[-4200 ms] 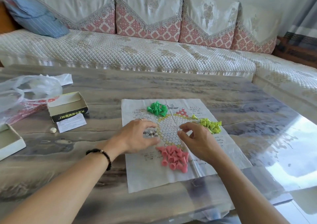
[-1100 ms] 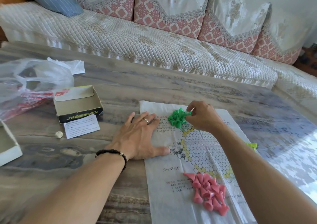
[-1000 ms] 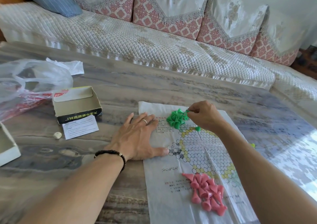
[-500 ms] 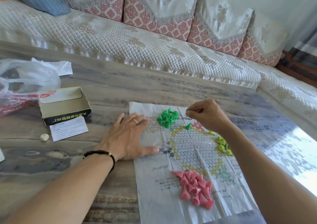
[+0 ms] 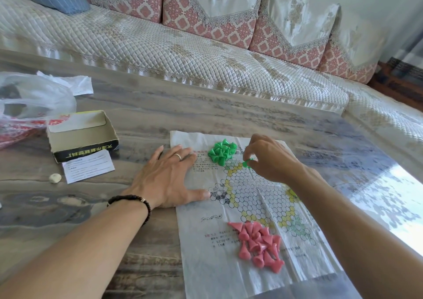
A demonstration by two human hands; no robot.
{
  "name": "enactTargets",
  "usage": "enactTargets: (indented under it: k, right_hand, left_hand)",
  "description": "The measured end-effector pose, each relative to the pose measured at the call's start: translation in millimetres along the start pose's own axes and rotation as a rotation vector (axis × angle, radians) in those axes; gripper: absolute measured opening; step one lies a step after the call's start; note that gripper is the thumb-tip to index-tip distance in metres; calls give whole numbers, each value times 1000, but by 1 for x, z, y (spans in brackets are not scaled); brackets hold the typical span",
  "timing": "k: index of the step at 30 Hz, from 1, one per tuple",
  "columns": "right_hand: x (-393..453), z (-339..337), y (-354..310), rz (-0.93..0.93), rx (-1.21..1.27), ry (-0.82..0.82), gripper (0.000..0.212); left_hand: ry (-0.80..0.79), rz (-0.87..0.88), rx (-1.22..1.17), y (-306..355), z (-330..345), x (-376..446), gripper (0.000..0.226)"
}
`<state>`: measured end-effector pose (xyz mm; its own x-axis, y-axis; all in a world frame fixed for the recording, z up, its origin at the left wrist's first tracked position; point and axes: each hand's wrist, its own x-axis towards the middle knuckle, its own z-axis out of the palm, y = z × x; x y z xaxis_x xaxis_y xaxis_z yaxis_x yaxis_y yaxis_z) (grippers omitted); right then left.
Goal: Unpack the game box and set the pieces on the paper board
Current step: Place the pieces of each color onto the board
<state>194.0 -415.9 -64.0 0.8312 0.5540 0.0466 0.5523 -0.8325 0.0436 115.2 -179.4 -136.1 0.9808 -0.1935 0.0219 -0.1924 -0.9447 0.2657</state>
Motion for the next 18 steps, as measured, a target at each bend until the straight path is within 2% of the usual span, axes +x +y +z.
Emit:
enactTargets:
  k: [5,18]
  right_hand:
    - [1,9,-2,-34,-76,-37,16]
    - [2,13,0,-11,-53,-31,17]
  left_hand:
    - [9,2,1,-1,1,0,111]
    - [22,15,8,-1,1,0,115]
